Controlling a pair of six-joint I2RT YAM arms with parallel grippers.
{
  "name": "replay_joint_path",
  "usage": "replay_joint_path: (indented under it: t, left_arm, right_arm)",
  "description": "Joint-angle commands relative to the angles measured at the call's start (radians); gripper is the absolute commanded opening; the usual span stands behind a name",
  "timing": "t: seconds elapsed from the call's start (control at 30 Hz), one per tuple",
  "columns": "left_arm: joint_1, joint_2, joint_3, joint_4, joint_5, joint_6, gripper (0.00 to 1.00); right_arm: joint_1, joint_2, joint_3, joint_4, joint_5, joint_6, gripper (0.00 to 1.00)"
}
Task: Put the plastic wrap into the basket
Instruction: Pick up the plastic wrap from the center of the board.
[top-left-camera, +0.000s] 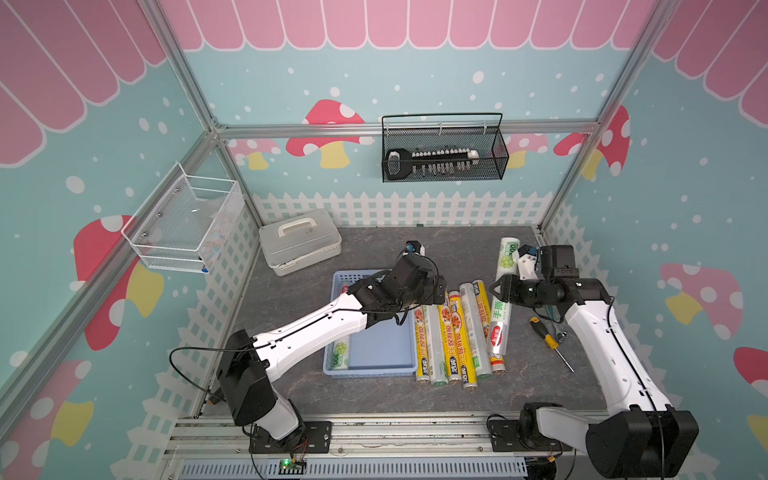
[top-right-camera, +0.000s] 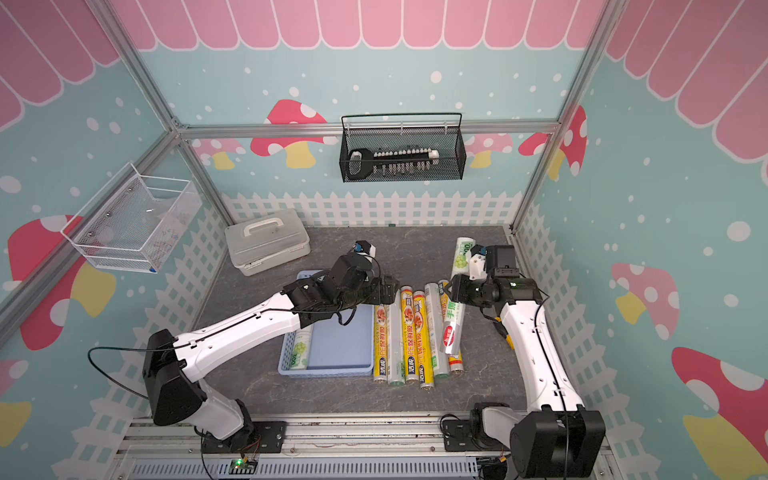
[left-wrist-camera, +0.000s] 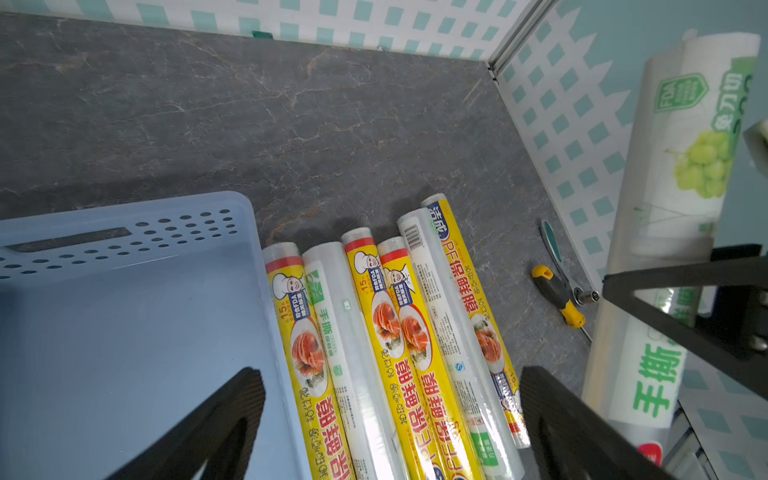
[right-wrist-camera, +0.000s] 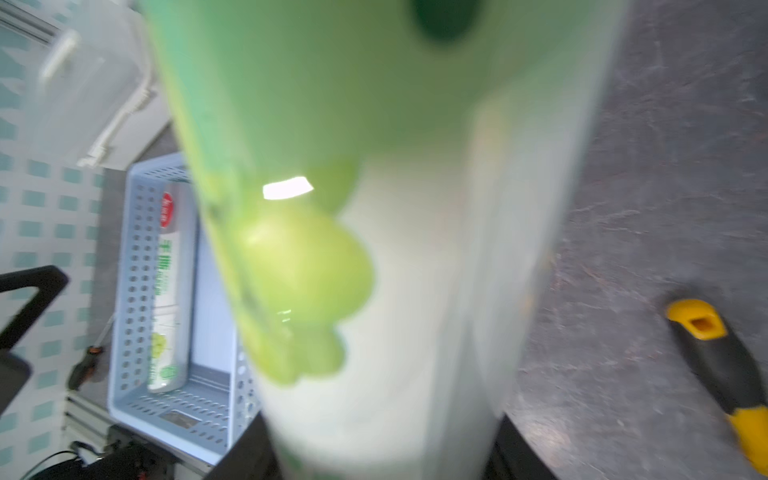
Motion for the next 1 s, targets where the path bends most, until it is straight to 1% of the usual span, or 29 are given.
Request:
replay_joint_path:
  t: [0.0, 0.13, 0.27, 0.37, 0.47, 0.63, 0.73, 0.83, 0.97]
  left_arm:
    - [0.028, -0.052, -0.045, 0.037, -0.048, -0.031, 0.99]
    - [0.065, -0.107, -0.114, 0.037, -0.048, -0.062, 0.99]
    - [0.091, -0.170, -0.183, 0.038, -0.064, -0.086, 0.99]
    - [0.118, -0.231, -0.245, 0.038, -0.091, -0.116, 0.99]
    - [0.161, -0.293, -0.312, 0.034, -0.093, -0.145, 0.99]
    - [0.244, -0.420, -0.439, 0.017, -0.086, -0.196, 0.99]
    - [0.288, -0.494, -0.500, -0.002, -0.076, -0.207, 0.99]
    - [0.315, -0.557, -0.539, -0.035, -0.079, -0.207, 0.99]
    - [0.351, -0.612, -0.580, -0.075, -0.077, -0.217, 0.99]
  right_arm:
    - [0.041, -0.029, -0.063, 0.194, -0.173, 0.151, 0.16]
    - [0.118, -0.016, -0.112, 0.328, -0.206, 0.268, 0.16]
    - [0.223, 0.025, -0.095, 0.399, -0.182, 0.317, 0.16]
    - [0.295, 0.077, -0.090, 0.476, -0.181, 0.373, 0.16]
    - [0.377, 0.147, -0.073, 0.548, -0.173, 0.421, 0.16]
    - [0.535, 0.302, 0.003, 0.644, -0.174, 0.486, 0.16]
    - [0.612, 0.392, 0.083, 0.656, -0.174, 0.497, 0.16]
    - [0.672, 0.484, 0.159, 0.658, -0.178, 0.507, 0.16]
    - [0.726, 0.596, 0.247, 0.655, -0.188, 0.526, 0.17]
